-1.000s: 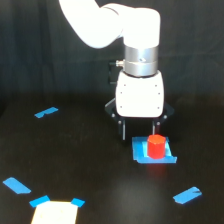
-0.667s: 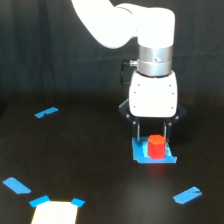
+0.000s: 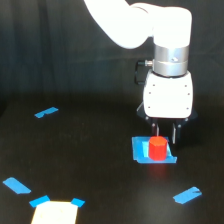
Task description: Pick up the red object from the table
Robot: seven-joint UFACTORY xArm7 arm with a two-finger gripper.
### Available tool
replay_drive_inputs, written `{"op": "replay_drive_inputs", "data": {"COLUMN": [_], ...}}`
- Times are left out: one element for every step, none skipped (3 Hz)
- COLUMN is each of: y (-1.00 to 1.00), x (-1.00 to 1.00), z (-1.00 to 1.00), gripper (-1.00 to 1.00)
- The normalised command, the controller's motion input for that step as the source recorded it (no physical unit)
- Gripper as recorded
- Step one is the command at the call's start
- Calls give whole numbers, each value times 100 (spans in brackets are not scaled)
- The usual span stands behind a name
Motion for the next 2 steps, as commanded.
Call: {"op": "replay_drive_inputs", "data": {"y": [-58,-72], "x": [-4,-32], "z": [-12,-100], "gripper": [100,92]}}
